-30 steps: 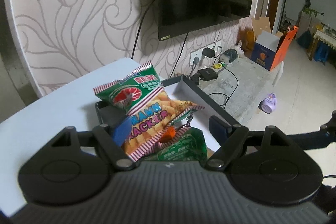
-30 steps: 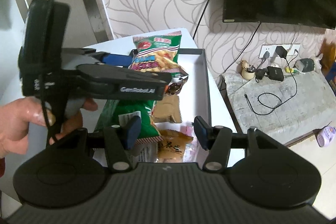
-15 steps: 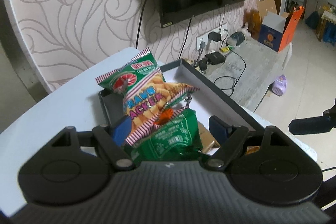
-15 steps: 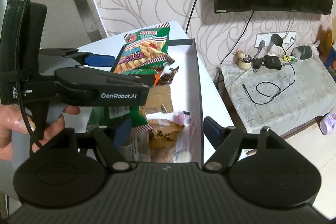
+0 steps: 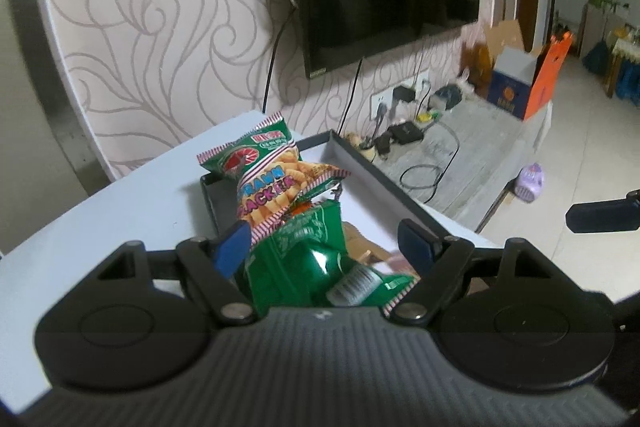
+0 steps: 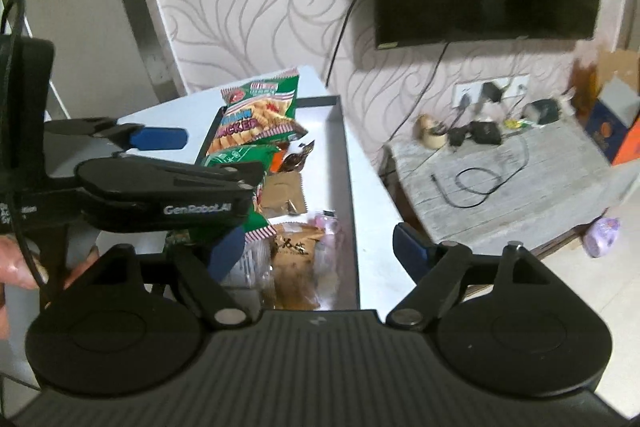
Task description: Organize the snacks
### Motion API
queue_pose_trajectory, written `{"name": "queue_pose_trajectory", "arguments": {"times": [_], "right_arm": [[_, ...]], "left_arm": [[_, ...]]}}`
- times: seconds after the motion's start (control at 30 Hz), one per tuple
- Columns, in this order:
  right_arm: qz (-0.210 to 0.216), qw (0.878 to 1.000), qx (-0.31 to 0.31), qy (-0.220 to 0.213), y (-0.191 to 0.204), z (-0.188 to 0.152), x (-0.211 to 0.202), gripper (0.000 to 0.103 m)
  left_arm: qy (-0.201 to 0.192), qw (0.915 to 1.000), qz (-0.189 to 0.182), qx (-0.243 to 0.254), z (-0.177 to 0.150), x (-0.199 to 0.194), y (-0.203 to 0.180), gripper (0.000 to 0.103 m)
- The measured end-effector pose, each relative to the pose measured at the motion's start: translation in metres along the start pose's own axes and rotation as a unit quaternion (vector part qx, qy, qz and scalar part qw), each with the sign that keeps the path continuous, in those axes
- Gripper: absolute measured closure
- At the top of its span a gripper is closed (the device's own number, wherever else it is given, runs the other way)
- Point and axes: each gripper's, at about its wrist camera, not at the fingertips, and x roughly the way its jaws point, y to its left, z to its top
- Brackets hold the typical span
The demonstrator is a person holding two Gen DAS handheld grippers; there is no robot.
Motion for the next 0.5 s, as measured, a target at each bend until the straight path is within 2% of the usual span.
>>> {"name": "queue_pose_trajectory", "arguments": {"times": [0.27,0.5], "right_arm": [[-0.025,0.999,0.011,-0.028,0.043,-0.039,-0.072,0.016],[-0.034,0.999,0.023,-0.016,0.096,-0.103,-0.133,0.015]], "left_arm": [[-0.031,0.9983,0.029,-0.038,-0.045,-0.092,0.026,0.021],[-0.008,0.9964,0.059,-0.06,-0.096,-0.153,0.051,0.021]]}}
